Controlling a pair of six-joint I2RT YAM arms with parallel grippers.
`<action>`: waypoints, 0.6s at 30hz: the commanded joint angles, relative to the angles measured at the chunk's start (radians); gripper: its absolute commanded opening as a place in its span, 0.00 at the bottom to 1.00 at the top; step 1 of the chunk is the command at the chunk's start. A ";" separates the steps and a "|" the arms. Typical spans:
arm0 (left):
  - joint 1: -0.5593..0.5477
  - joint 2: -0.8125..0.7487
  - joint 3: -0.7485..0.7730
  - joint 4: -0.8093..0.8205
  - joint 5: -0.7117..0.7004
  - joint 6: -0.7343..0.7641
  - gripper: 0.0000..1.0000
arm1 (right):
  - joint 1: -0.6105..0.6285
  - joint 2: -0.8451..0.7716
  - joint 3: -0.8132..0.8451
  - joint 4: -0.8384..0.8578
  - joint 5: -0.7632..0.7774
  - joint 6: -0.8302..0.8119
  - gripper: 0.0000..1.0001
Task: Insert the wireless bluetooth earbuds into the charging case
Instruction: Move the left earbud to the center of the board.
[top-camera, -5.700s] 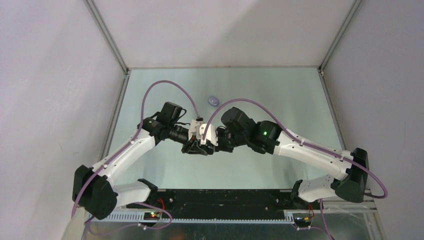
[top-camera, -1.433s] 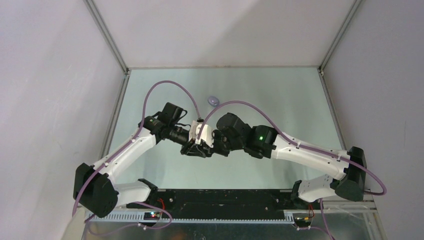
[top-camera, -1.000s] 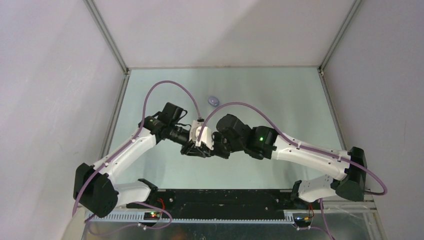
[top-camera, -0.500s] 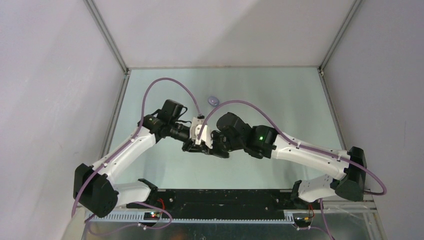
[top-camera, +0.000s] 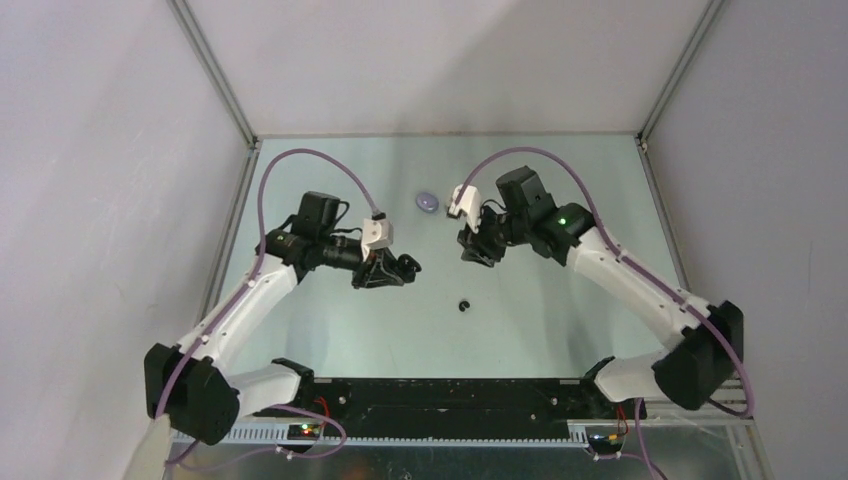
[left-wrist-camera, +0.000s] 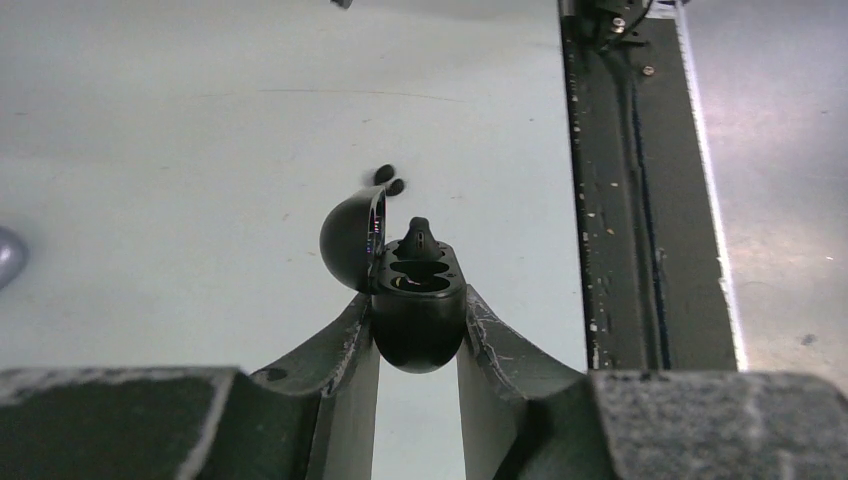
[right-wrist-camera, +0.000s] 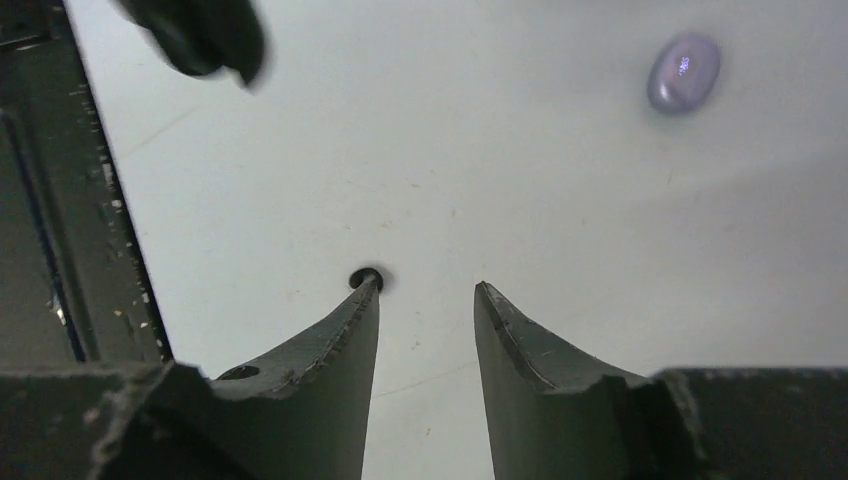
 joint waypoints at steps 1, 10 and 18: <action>0.038 -0.070 -0.029 0.105 0.027 -0.057 0.00 | -0.073 0.126 0.009 -0.004 -0.011 0.055 0.45; 0.038 -0.114 -0.062 0.134 0.021 -0.069 0.00 | -0.128 0.497 0.176 -0.097 0.037 -0.084 0.37; 0.038 -0.148 -0.088 0.161 0.028 -0.089 0.00 | -0.104 0.794 0.434 -0.385 0.031 -0.148 0.33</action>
